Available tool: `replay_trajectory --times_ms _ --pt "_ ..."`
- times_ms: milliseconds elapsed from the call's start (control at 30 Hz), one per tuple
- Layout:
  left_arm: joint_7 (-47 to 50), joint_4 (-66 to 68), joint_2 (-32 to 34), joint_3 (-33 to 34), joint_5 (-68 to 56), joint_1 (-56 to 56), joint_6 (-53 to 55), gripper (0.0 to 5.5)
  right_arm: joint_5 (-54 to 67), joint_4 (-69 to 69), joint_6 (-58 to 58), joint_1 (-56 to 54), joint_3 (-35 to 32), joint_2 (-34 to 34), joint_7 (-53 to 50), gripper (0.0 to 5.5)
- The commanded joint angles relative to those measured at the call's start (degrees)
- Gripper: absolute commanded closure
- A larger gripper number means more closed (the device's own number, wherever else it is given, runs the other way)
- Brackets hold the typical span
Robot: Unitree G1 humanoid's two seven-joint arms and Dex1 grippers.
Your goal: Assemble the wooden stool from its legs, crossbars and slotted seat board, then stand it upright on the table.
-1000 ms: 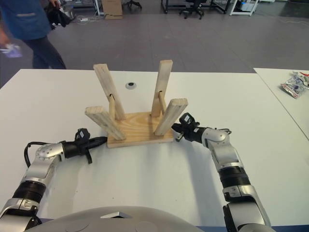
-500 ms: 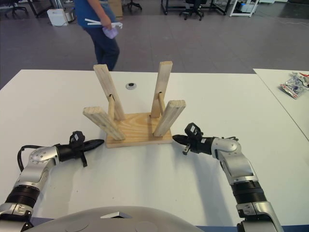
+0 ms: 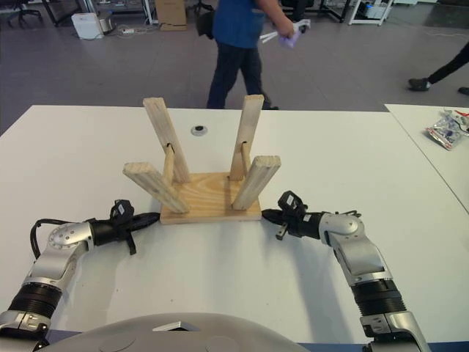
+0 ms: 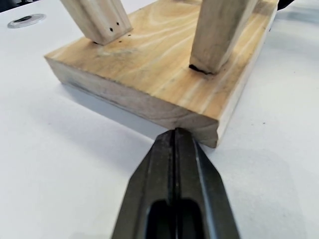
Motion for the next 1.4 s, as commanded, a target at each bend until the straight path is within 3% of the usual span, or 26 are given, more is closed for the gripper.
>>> replay_trajectory --times_ms 33,167,300,567,733,933,1233,1400 --pt "-2.21 -5.83 -0.62 -3.42 -0.28 1.18 2.42 5.48 4.88 -7.55 2.46 -0.09 1.92 0.68 3.41 5.5" --pt "-5.5 -25.95 7.93 -1.25 -6.71 5.65 13.15 5.48 14.11 -24.99 14.07 2.46 -0.85 -5.98 6.98 5.5" --pt "-3.41 -37.77 9.7 2.24 -13.45 3.37 22.21 5.48 23.87 -35.61 24.81 1.24 -4.08 -9.66 7.76 5.5" --pt "-3.61 -48.51 9.58 5.56 -20.29 3.77 31.88 5.48 30.0 -36.63 30.34 -1.91 -10.14 -12.33 7.69 5.5" --pt "0.42 -51.81 7.85 11.96 -29.71 0.07 39.2 5.48 35.21 -36.06 35.33 -4.73 -15.48 -12.21 7.53 5.5" --pt "2.33 -53.89 6.52 12.76 -34.97 1.45 44.34 5.48 36.57 -37.16 42.05 -3.81 -14.65 -13.46 6.22 5.5" --pt "-3.99 -51.41 11.48 12.27 -31.55 12.87 44.68 4.42 29.03 -32.42 36.56 -3.06 -10.5 -17.27 8.18 4.03" --pt "-8.22 -45.96 16.15 14.02 -26.3 12.65 40.01 3.77 22.67 -28.37 28.81 -1.92 -7.26 -21.92 11.01 3.4"
